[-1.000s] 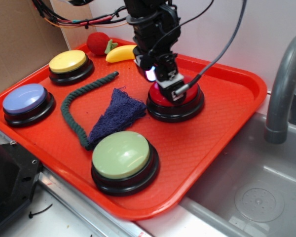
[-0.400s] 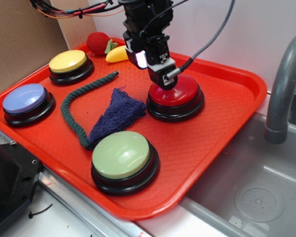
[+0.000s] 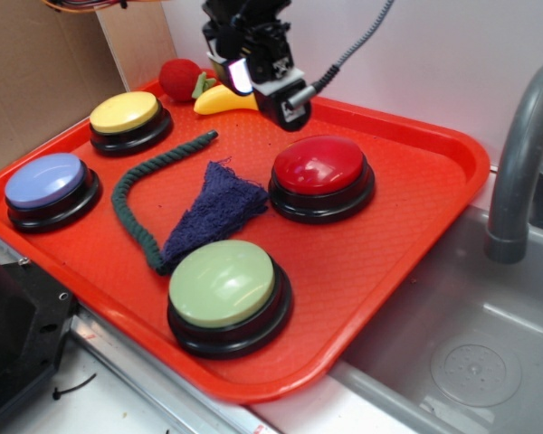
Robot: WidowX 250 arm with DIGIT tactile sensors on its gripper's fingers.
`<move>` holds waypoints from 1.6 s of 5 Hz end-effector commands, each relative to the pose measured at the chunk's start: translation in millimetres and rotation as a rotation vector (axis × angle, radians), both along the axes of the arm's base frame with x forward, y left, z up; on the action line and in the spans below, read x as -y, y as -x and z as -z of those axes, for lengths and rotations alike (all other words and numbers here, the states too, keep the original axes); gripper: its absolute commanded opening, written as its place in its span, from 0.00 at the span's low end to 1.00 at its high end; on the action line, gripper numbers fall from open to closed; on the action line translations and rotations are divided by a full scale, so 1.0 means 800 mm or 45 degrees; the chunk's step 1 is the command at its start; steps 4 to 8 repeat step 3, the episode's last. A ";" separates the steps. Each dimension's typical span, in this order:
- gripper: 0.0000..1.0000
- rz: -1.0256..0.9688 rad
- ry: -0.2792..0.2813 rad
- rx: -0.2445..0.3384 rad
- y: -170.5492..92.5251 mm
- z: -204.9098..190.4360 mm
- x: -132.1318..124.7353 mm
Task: Push the red button.
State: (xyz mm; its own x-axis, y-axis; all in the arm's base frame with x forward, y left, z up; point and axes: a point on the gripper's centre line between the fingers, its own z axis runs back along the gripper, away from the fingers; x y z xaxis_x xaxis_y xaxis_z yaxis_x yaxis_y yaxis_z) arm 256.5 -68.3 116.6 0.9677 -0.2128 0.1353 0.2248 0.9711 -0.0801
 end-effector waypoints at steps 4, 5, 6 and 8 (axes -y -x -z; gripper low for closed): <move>1.00 -0.053 0.040 0.081 0.030 -0.065 -0.005; 1.00 -0.053 0.040 0.081 0.030 -0.065 -0.005; 1.00 -0.053 0.040 0.081 0.030 -0.065 -0.005; 1.00 -0.053 0.040 0.081 0.030 -0.065 -0.005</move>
